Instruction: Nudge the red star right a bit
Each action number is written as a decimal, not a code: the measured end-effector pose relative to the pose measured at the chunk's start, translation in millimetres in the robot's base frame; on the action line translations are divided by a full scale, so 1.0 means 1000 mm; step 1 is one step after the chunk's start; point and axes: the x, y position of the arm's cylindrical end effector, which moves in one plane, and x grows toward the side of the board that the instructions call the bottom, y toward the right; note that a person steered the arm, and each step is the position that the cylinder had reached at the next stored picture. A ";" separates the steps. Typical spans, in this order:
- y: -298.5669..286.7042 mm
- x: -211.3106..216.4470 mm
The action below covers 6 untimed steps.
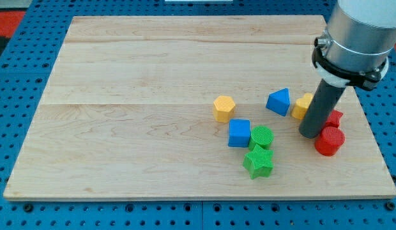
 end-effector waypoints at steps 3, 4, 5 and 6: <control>-0.038 -0.013; 0.003 -0.018; 0.029 -0.034; 0.002 -0.034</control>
